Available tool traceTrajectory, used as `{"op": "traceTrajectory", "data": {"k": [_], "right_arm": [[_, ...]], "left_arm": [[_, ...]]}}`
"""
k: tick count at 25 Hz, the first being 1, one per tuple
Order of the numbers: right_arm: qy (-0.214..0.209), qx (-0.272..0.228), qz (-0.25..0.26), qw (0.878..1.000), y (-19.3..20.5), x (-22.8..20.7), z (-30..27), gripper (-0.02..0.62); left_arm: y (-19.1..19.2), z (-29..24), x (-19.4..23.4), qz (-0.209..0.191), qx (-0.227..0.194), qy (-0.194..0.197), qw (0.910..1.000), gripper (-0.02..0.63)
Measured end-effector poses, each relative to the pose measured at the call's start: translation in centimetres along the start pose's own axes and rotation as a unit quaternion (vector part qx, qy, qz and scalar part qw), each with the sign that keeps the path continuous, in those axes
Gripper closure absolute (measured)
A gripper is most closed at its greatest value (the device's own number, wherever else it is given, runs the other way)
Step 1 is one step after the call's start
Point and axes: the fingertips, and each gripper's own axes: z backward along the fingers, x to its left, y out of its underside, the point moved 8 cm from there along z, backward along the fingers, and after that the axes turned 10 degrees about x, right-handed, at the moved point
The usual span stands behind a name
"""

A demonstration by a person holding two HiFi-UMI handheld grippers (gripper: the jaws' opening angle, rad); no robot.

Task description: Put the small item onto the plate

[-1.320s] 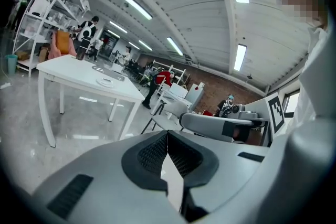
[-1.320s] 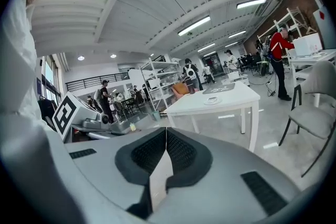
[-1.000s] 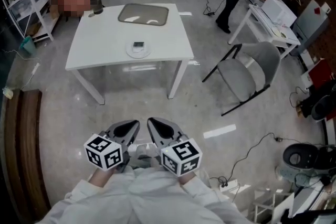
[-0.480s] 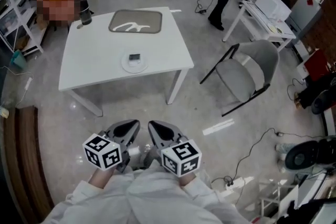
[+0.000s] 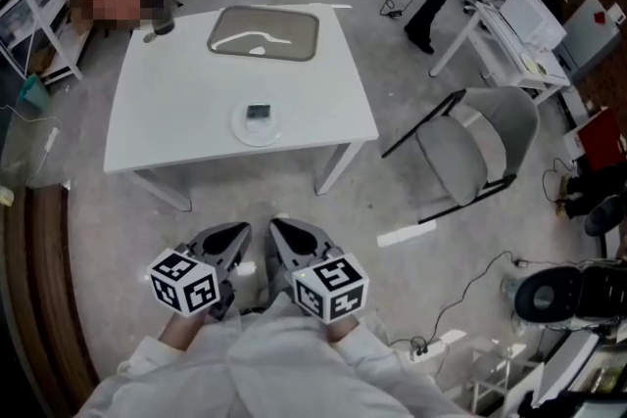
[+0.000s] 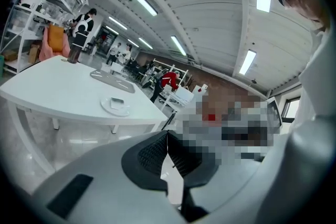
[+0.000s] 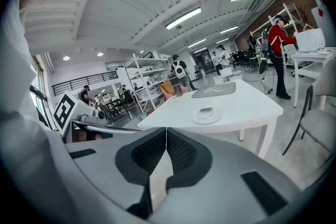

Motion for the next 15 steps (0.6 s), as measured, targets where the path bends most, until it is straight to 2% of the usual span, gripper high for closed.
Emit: {"op": "traceTrajectory", "data": {"k": [8,15], "right_arm": [[-0.007,0.019,0.014,1.0,-8.2,-6.8,-6.9,0.58],[-0.026,0.025,0.037,0.999,-15.3,-11.3,-13.8,0.58]], "left_arm": [[-8.1,-5.3,6.5,0.019,-0.011,-0.017,0.9996,0.596],[-15.6,-9.2,12.4,0.018,-0.027,-0.02,0.9993,0.595]]}}
